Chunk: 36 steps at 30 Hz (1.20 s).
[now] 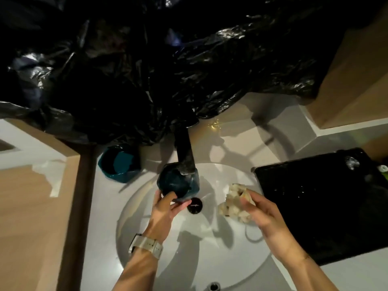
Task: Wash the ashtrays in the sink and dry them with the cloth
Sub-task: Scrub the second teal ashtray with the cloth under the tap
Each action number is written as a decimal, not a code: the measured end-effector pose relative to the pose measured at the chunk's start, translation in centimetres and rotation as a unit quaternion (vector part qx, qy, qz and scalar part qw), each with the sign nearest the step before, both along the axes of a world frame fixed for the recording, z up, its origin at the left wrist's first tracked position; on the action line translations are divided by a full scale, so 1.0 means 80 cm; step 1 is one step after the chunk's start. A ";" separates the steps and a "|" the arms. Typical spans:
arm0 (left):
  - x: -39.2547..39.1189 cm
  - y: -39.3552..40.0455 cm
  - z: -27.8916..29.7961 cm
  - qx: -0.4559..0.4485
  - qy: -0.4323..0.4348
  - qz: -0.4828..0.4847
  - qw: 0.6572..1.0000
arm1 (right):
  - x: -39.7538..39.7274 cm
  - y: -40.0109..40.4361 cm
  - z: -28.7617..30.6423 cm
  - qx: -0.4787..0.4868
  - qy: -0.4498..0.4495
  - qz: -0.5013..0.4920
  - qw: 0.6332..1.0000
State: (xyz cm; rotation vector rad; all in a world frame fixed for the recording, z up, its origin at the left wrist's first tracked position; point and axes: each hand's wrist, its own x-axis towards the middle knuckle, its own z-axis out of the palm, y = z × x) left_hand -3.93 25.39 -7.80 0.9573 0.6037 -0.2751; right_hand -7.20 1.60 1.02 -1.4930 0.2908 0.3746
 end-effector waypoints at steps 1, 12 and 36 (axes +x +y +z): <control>0.001 0.006 -0.005 0.014 -0.002 -0.002 1.000 | 0.001 0.006 -0.006 -0.001 0.008 -0.002 1.000; 0.003 0.018 -0.019 0.089 -0.006 -0.079 0.993 | -0.001 0.034 -0.038 0.037 0.036 -0.088 0.995; -0.012 0.033 0.031 0.583 -0.211 -0.129 0.774 | -0.002 0.038 -0.054 0.017 0.017 -0.116 0.993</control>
